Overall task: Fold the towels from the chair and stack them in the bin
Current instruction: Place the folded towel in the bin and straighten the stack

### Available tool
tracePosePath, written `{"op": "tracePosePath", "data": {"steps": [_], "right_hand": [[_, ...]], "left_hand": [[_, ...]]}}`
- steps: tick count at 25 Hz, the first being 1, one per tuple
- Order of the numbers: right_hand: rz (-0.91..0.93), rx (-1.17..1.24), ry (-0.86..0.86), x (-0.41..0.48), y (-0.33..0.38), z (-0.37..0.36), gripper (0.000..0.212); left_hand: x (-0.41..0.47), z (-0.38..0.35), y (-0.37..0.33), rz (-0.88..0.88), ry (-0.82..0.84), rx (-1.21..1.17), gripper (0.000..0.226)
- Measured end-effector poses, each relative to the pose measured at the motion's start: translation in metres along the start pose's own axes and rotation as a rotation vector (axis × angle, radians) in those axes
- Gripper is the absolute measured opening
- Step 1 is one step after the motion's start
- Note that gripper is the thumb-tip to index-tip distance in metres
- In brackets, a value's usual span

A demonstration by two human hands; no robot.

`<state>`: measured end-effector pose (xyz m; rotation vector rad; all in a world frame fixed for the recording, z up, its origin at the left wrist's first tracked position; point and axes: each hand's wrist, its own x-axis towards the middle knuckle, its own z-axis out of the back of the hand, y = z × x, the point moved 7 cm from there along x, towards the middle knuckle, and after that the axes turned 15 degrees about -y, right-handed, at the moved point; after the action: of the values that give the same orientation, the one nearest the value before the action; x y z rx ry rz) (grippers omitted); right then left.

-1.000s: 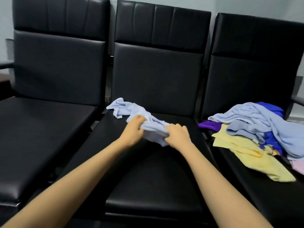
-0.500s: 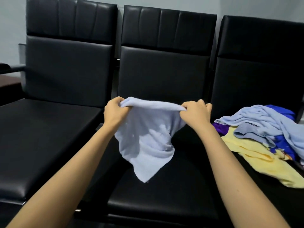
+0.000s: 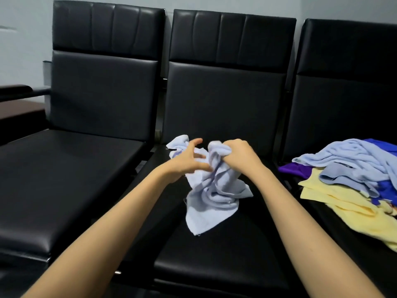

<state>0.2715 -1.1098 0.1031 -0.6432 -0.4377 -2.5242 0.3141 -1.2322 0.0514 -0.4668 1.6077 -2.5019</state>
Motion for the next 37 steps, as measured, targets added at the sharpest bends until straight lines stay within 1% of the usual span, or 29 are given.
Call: {"op": "tracePosePath", "data": {"steps": [2, 3, 4, 6, 7, 8, 10, 12, 14, 15, 16, 18, 19, 20, 21, 22, 23, 25, 26, 28, 29, 30, 31, 32, 33, 34, 35, 36, 37], "right_hand": [[-0.06, 0.02, -0.015, 0.008, -0.002, 0.005, 0.026], [-0.123, 0.095, -0.019, 0.01, -0.003, 0.011, 0.025], [-0.214, 0.194, -0.019, 0.01, -0.007, 0.015, 0.02], [-0.531, 0.564, -0.044, 0.001, -0.028, 0.02, 0.013], [-0.665, 0.745, -0.094, -0.005, -0.043, 0.019, 0.015], [-0.706, 0.822, -0.162, -0.01, -0.055, 0.019, 0.017], [-0.574, 0.694, -0.204, -0.014, -0.063, 0.028, 0.023], [-0.341, 0.485, -0.142, -0.013, -0.057, 0.033, 0.028], [-0.144, 0.444, -0.074, -0.013, -0.047, 0.036, 0.028], [-0.09, 0.425, 0.018, -0.014, -0.047, 0.033, 0.029], [-0.05, 0.313, 0.141, -0.018, -0.05, 0.025, 0.037], [0.009, -0.091, 0.31, -0.026, -0.069, 0.002, 0.045], [0.007, -0.258, 0.268, -0.025, -0.08, -0.003, 0.036], [-0.029, -0.343, 0.182, -0.024, -0.083, -0.003, 0.024], [-0.09, -0.357, 0.103, -0.025, -0.085, -0.003, 0.018], [-0.129, -0.343, 0.05, -0.024, -0.083, -0.002, 0.016], [-0.162, -0.282, 0.01, -0.022, -0.084, -0.004, 0.016], [-0.249, -0.013, -0.028, -0.016, -0.087, -0.005, 0.013], [-0.306, 0.183, -0.025, -0.014, -0.087, -0.003, 0.013], [-0.379, 0.493, -0.051, -0.012, -0.087, 0.002, 0.02], [-0.341, 0.523, -0.077, -0.011, -0.086, 0.005, 0.02], [-0.257, 0.511, -0.091, -0.009, -0.081, 0.008, 0.018], [-0.163, 0.477, -0.067, -0.009, -0.076, 0.009, 0.017], [-0.083, 0.386, 0.002, -0.01, -0.074, 0.004, 0.022], [-0.026, 0.205, 0.091, -0.013, -0.078, -0.004, 0.03], [0.013, -0.049, 0.163, -0.017, -0.086, -0.011, 0.034], [0.033, -0.29, 0.163, -0.019, -0.097, -0.014, 0.03], [0.024, -0.431, 0.119, -0.021, -0.105, -0.011, 0.024], [-0.012, -0.457, 0.085, -0.026, -0.111, -0.008, 0.023]], "left_hand": [[-0.011, -0.027, 0.018, -0.068, 0.192, 0.251, 0.089], [-0.015, -0.037, 0.027, -0.067, 0.226, 0.325, 0.077], [-0.016, -0.04, 0.033, -0.042, 0.193, 0.35, 0.062], [-0.008, -0.023, 0.036, 0.037, 0.03, 0.3, 0.023], [-0.004, -0.007, 0.035, 0.075, -0.068, 0.268, 0.011], [-0.001, 0.009, 0.029, 0.07, -0.161, 0.23, 0.014], [0.0, 0.034, 0.012, -0.029, -0.348, 0.104, 0.014], [-0.001, 0.046, 0.001, -0.058, -0.476, -0.033, 0.017], [0.002, 0.054, -0.003, -0.007, -0.506, -0.108, 0.014], [0.004, 0.058, -0.008, -0.016, -0.465, -0.058, 0.016], [0.006, 0.057, -0.011, -0.064, -0.353, 0.123, 0.023], [-0.001, 0.042, -0.005, -0.136, -0.071, 0.702, 0.035], [-0.004, 0.037, 0.005, -0.146, -0.024, 0.955, 0.035], [-0.004, 0.035, 0.009, -0.147, -0.066, 1.061, 0.029], [-0.002, 0.033, 0.007, -0.165, -0.139, 1.02, 0.019], [0.003, 0.033, 0.005, -0.185, -0.202, 0.859, 0.01], [0.008, 0.033, 0.003, -0.186, -0.24, 0.596, 0.006], [0.011, 0.037, 0.0, -0.069, -0.268, 0.031, 0.012], [0.01, 0.039, -0.001, -0.032, -0.293, -0.134, 0.019], [0.009, 0.038, -0.001, 0.001, -0.346, -0.232, 0.021], [0.009, 0.037, -0.001, 0.005, -0.349, -0.217, 0.012], [0.009, 0.036, 0.0, 0.008, -0.303, -0.18, 0.002], [0.012, 0.033, 0.003, 0.001, -0.21, -0.075, 0.017], [0.013, 0.028, 0.006, -0.039, -0.07, 0.122, 0.029], [0.008, 0.019, 0.011, -0.091, 0.067, 0.393, 0.034], [0.007, 0.012, 0.024, -0.124, 0.141, 0.652, 0.028], [0.007, 0.008, 0.03, -0.133, 0.115, 0.816, 0.022], [0.007, 0.006, 0.032, -0.154, 0.064, 0.844, 0.025], [0.006, 0.004, 0.031, -0.181, 0.023, 0.759, 0.028]]}}
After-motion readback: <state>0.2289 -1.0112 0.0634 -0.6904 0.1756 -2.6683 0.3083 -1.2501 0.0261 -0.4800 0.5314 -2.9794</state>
